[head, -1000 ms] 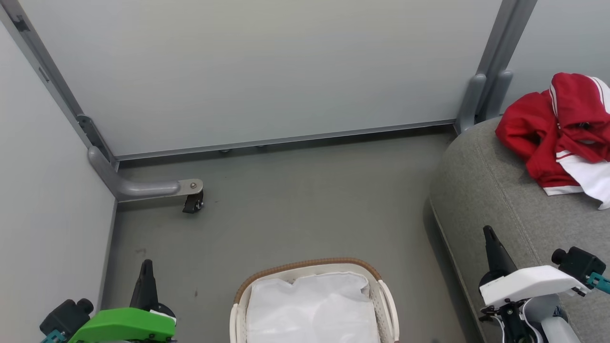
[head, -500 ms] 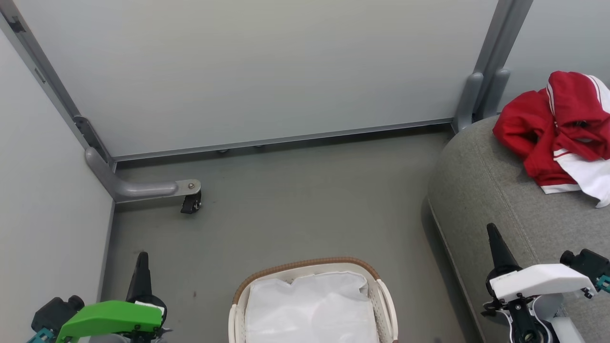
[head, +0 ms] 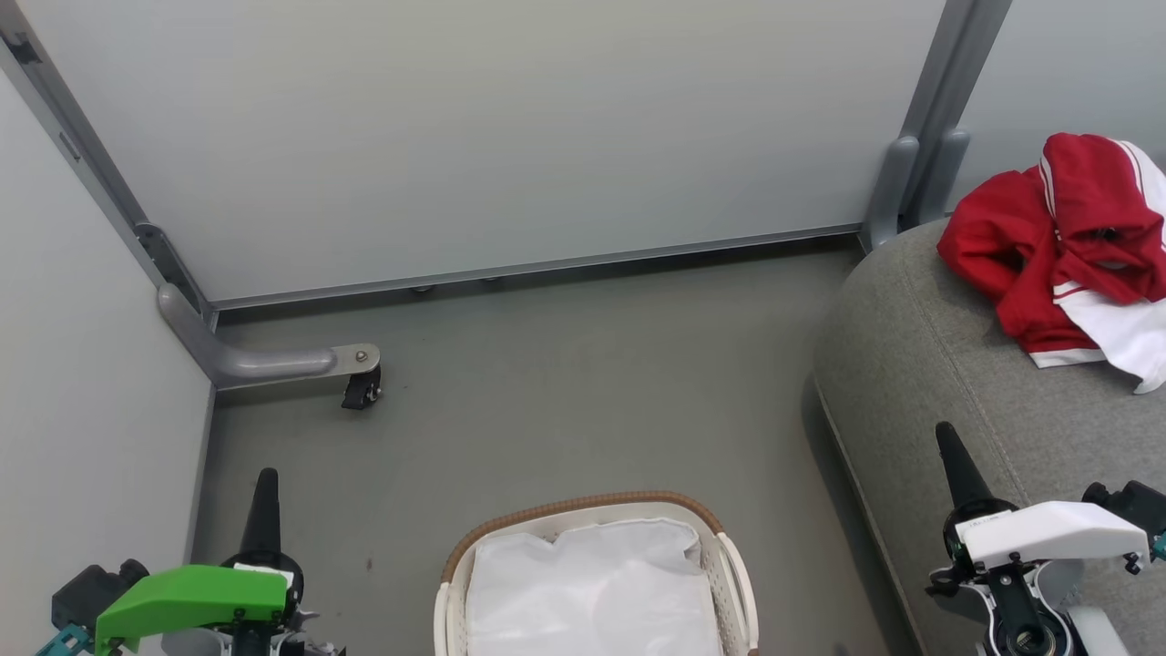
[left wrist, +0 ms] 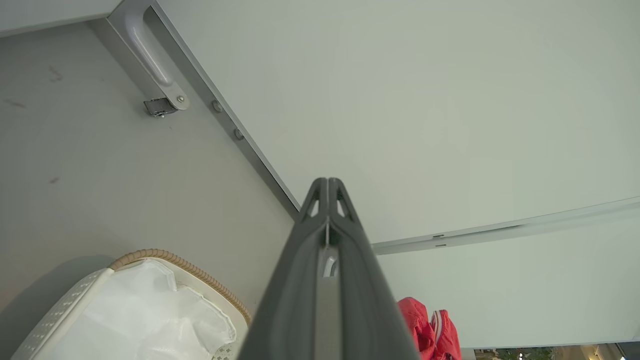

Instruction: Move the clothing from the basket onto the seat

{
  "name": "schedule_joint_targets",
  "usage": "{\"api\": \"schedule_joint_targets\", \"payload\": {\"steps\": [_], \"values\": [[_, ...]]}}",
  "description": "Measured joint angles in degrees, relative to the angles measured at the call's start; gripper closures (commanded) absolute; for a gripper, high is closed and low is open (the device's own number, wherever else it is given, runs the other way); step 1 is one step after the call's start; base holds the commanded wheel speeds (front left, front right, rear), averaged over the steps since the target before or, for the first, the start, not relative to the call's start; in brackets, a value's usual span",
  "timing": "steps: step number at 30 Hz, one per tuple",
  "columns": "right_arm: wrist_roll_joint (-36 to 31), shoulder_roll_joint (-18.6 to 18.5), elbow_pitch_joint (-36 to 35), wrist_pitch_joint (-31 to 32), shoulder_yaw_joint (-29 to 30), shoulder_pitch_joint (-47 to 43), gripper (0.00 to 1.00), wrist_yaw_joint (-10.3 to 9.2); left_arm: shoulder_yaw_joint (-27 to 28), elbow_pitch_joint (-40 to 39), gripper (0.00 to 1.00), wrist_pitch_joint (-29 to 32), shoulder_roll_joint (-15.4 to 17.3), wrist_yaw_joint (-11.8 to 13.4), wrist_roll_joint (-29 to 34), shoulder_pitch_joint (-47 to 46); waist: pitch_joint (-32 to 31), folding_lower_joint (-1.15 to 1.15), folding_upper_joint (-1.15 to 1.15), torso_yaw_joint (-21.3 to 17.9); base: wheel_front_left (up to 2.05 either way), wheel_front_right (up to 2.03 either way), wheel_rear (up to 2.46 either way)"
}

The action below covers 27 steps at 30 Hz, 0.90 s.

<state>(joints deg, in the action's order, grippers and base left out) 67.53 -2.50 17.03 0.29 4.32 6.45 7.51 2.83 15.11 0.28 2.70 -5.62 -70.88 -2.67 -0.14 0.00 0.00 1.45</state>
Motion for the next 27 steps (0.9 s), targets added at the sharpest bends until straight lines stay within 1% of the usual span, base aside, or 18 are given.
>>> {"api": "schedule_joint_targets", "payload": {"steps": [27], "values": [[13.78, -0.11, -1.63, 3.53, 1.16, 0.01, 1.00, 0.00, 2.09, -0.47, 1.00, 3.48, 0.01, -0.99, -11.83, -1.54, 0.16, 0.00, 0.00, -0.74, 0.00, 0.00, 0.00]]}}
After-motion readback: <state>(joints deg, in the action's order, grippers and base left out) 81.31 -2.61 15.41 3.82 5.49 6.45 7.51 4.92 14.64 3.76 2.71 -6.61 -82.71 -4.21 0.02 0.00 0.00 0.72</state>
